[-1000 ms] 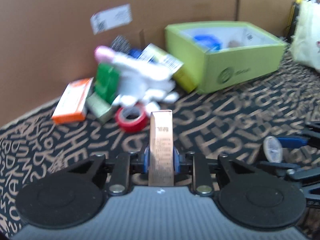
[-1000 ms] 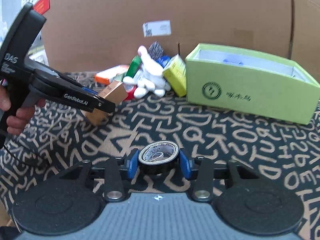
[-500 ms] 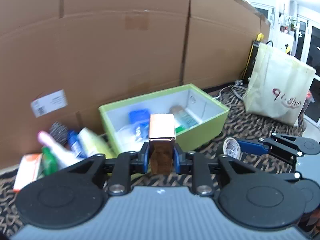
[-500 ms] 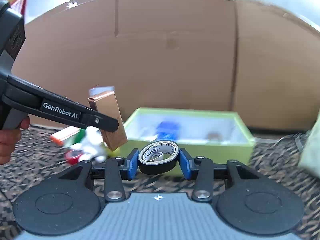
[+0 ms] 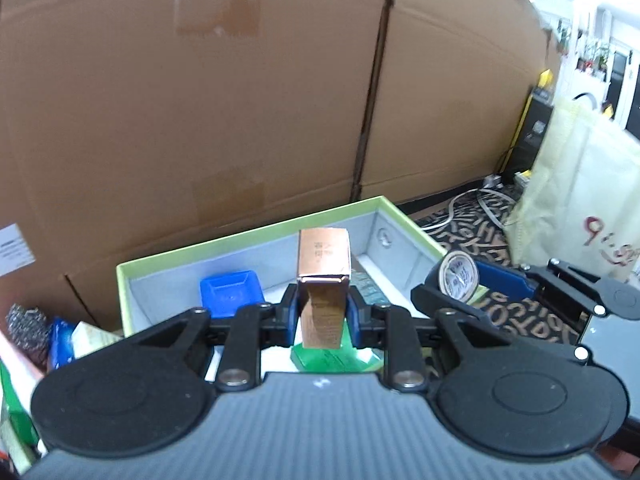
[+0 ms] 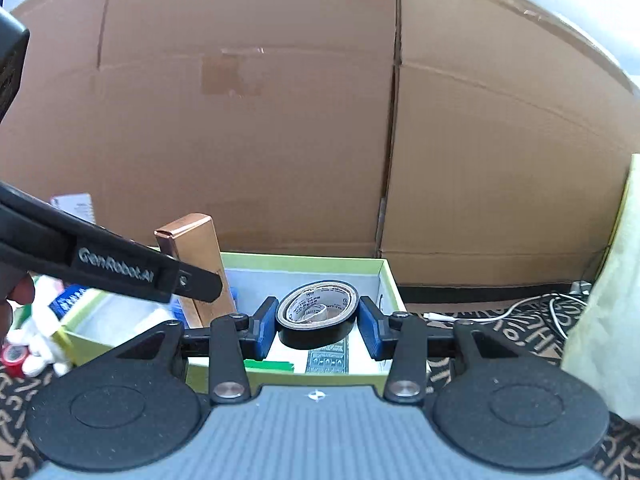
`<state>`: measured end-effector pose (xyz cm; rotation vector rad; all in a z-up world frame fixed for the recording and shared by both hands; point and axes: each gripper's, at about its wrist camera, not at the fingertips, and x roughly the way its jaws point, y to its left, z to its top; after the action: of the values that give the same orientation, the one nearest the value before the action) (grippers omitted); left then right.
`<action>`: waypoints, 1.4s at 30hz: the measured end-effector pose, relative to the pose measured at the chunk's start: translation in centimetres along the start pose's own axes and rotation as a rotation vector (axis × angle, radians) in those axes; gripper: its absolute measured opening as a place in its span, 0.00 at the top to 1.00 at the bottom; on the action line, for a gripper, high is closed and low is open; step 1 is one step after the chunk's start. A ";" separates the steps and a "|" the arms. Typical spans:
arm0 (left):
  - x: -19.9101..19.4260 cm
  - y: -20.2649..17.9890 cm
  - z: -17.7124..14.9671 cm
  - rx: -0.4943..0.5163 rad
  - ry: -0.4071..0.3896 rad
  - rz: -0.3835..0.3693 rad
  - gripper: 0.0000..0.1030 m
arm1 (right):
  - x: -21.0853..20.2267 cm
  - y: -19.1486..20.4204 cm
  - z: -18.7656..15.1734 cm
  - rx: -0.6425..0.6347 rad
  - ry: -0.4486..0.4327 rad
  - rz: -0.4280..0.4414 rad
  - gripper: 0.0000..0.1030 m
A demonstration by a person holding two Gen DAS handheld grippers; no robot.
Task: Organize objects
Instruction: 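Carry copper box and tape roll into the lime-green box and release both, then grasp the orange-white medicine box with the left gripper and lift it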
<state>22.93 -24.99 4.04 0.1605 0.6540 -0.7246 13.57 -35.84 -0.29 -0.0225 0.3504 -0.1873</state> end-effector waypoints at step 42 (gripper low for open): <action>-17.2 10.4 -21.4 -0.366 -0.029 0.332 0.00 | -7.4 10.1 -9.9 0.133 0.205 0.247 0.13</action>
<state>9.41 0.06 -3.32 -0.0782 0.7002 -0.2799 5.16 -24.45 -7.61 0.1717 0.5402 0.0325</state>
